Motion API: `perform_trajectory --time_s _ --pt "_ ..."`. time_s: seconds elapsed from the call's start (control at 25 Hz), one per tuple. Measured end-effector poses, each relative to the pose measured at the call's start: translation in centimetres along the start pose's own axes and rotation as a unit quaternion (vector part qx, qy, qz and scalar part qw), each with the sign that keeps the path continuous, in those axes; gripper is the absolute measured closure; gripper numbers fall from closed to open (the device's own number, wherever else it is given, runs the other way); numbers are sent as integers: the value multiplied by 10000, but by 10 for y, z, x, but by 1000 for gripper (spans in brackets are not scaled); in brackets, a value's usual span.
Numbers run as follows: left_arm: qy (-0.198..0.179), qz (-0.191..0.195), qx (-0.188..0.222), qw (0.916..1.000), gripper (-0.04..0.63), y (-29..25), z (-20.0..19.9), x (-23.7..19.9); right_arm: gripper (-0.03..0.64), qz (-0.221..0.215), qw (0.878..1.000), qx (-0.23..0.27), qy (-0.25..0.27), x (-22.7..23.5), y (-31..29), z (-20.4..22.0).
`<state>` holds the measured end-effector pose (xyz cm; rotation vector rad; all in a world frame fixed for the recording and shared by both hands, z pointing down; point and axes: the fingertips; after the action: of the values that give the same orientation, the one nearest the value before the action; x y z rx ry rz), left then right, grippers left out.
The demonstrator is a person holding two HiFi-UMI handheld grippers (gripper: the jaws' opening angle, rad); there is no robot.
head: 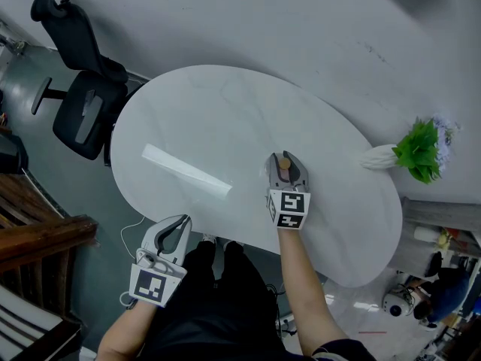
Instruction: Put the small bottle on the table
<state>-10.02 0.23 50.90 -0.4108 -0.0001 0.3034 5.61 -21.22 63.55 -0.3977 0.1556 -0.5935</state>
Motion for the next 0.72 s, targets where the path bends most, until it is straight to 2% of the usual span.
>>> perform_trajectory --time_s 0.72 --pt "-15 -22 -80 10000 581 -2 3 -5 509 94 9999 36 100 -1 -3 2"
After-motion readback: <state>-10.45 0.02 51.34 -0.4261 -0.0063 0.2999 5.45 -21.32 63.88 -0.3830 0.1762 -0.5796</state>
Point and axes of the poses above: the fingertips, and each gripper's own axes: y backward along the fingers, x to its right, z out of its underside, and after that the axes turned 1 degree about y, right-handed
